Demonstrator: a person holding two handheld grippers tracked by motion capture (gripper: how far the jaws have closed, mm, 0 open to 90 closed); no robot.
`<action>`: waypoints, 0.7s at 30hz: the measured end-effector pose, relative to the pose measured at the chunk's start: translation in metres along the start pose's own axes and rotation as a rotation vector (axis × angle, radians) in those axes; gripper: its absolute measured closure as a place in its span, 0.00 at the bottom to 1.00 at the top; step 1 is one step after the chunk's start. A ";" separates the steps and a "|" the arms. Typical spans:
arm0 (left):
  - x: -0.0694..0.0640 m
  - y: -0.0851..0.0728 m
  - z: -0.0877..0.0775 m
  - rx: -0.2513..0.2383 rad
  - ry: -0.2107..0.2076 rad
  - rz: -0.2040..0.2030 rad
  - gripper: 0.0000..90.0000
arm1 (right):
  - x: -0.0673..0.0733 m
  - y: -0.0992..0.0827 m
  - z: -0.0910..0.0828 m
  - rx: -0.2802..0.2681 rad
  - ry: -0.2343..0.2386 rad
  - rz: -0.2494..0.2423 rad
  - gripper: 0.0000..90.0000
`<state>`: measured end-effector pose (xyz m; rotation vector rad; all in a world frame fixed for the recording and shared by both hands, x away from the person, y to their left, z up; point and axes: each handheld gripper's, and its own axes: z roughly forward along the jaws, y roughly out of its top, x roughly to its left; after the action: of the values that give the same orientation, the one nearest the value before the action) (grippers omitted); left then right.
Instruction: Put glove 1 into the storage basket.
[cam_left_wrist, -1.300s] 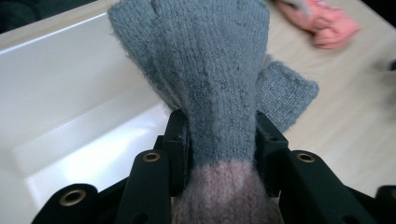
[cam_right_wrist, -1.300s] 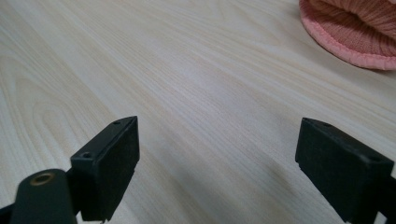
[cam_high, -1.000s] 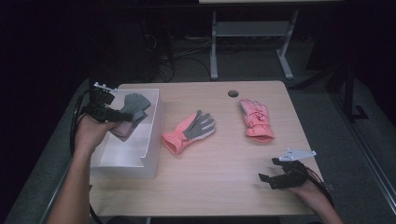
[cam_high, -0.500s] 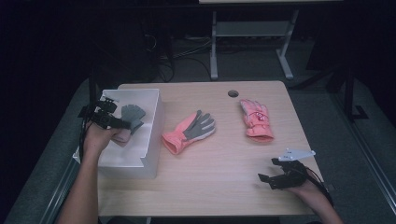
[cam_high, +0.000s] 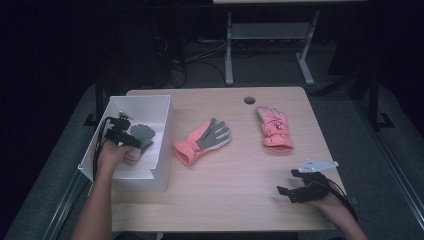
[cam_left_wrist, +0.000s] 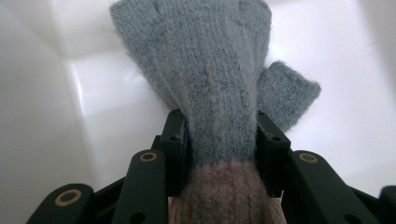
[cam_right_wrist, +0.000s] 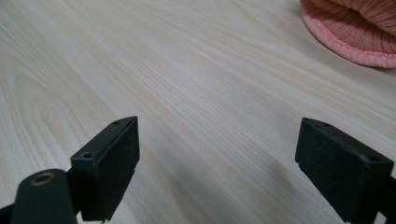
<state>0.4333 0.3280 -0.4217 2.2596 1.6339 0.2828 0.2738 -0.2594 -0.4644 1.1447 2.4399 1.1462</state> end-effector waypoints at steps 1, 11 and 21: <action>0.000 0.000 0.001 0.002 -0.007 -0.012 0.68 | 0.000 0.000 0.000 0.002 0.000 0.000 0.15; -0.003 0.003 0.006 0.044 -0.017 -0.022 0.37 | 0.001 0.000 -0.001 0.005 -0.001 -0.001 0.15; -0.005 0.004 -0.007 -0.009 -0.053 0.010 0.23 | 0.001 0.000 -0.001 0.008 -0.001 -0.001 0.15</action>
<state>0.4331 0.3230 -0.4131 2.2496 1.5928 0.2305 0.2728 -0.2588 -0.4636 1.1455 2.4458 1.1364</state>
